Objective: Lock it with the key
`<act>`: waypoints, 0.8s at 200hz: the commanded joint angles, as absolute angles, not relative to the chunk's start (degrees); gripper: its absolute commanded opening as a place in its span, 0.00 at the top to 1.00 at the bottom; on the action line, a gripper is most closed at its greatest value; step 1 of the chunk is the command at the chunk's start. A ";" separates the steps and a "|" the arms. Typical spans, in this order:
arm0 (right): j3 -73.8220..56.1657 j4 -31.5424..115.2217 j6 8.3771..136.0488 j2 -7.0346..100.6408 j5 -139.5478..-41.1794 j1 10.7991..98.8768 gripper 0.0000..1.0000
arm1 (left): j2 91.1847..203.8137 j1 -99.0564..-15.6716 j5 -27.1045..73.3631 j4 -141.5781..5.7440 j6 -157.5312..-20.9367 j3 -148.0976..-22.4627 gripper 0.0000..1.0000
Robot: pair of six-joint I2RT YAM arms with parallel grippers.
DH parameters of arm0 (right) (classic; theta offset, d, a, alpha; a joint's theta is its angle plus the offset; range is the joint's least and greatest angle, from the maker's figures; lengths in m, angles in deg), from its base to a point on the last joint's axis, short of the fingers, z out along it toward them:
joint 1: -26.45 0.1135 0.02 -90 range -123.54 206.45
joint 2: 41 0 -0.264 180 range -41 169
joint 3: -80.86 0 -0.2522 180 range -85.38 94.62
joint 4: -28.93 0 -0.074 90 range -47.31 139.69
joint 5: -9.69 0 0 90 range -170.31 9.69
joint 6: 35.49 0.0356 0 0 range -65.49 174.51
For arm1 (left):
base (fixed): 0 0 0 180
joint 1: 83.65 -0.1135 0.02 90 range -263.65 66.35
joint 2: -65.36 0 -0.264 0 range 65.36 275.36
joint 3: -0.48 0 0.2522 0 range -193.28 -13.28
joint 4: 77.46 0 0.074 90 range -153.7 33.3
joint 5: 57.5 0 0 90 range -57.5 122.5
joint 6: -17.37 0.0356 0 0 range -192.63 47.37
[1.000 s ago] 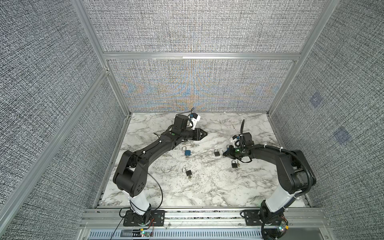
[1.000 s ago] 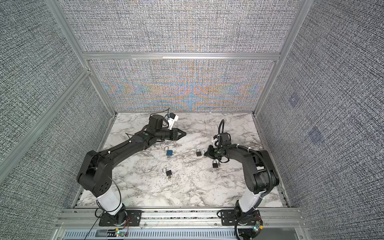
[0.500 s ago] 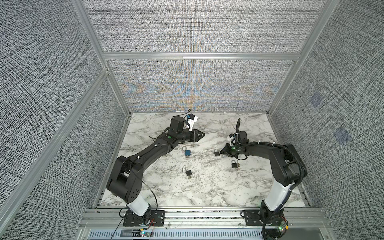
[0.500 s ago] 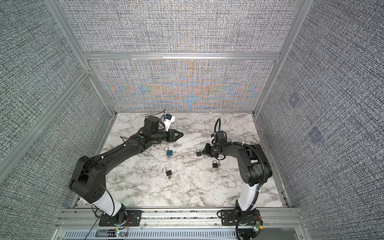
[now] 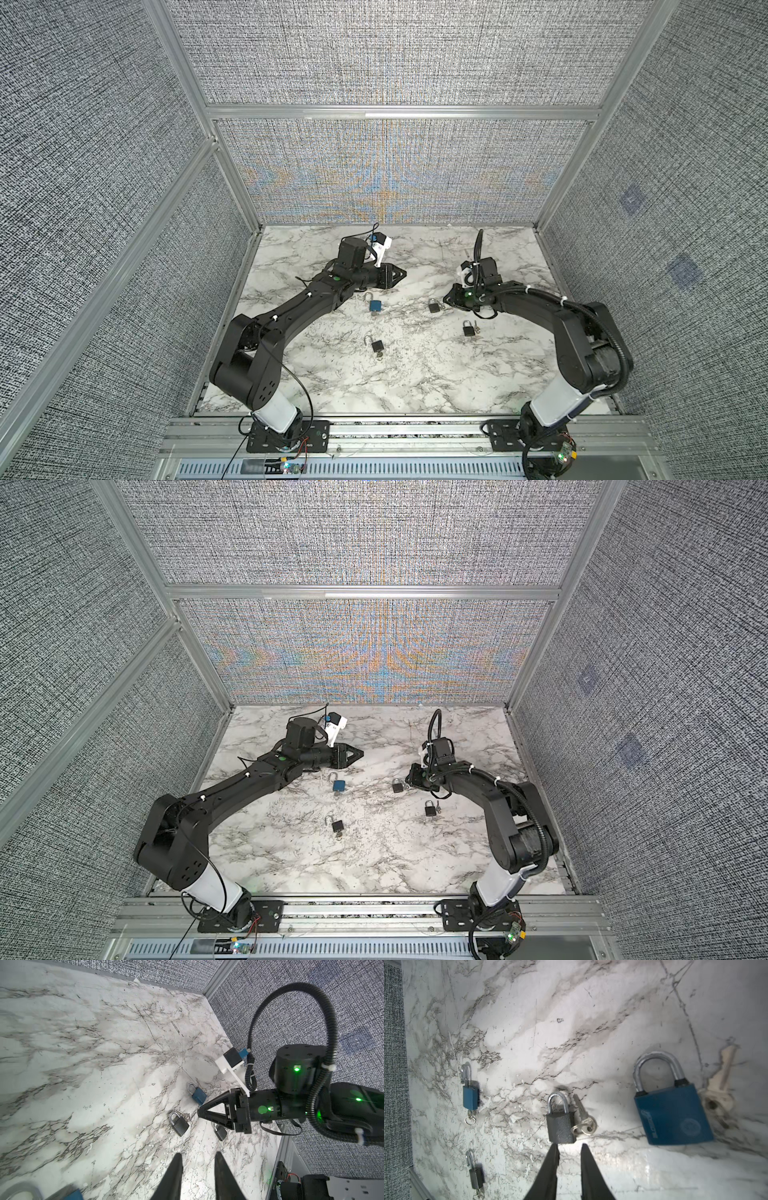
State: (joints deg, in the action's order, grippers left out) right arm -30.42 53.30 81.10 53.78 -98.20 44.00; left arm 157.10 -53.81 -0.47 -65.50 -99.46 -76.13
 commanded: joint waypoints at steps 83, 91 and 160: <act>-27.64 63.59 85.97 47.66 -78.89 71.84 0.63 | 140.51 -58.91 12.68 -62.20 -105.58 -56.56 0.71; -26.19 63.85 85.70 49.08 -78.09 74.04 0.61 | 138.90 -59.37 12.56 -62.32 -106.00 -54.59 0.70; -11.44 67.89 84.31 64.68 -74.87 83.27 0.55 | 122.88 -70.88 8.17 -60.67 -107.91 -42.17 0.61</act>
State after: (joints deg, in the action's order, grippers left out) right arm -15.10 65.56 84.34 60.95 -77.00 81.85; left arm 126.26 -67.67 9.91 -61.59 -107.11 -44.35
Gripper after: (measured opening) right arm 0.449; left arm 0.380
